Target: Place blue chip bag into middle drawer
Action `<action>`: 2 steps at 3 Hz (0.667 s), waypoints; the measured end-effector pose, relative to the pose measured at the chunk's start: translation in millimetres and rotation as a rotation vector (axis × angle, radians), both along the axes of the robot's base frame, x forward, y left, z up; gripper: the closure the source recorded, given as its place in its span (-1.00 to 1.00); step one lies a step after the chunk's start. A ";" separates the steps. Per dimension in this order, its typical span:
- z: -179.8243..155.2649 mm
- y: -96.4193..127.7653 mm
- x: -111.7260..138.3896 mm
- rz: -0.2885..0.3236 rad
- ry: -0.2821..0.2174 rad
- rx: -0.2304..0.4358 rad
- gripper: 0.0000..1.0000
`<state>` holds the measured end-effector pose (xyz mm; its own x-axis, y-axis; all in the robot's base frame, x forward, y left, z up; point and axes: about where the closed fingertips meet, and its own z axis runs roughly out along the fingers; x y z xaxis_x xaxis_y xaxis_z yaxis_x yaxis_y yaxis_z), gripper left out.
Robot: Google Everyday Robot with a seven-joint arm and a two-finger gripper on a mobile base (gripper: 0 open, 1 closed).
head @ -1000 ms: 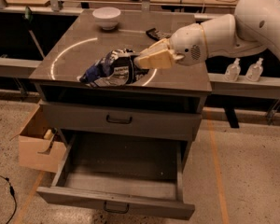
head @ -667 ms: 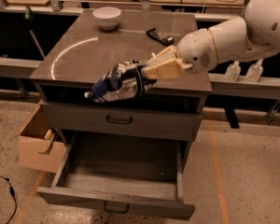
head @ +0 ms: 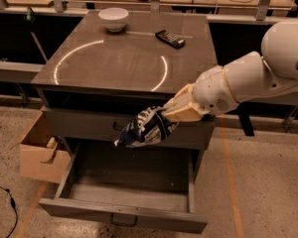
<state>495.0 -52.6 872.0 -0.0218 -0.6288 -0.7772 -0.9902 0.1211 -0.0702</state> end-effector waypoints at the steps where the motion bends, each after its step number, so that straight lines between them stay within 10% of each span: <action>1: -36.9 -6.1 -14.7 -0.071 -0.030 -0.102 1.00; 2: -91.2 -3.0 -25.6 -0.128 -0.030 -0.165 1.00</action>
Offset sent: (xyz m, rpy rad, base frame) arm -0.0335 -0.0067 -0.1378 -0.2198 -0.0243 -0.1896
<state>469.4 -55.6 780.8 -0.0881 -0.7414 -0.6653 -0.9646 0.2301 -0.1287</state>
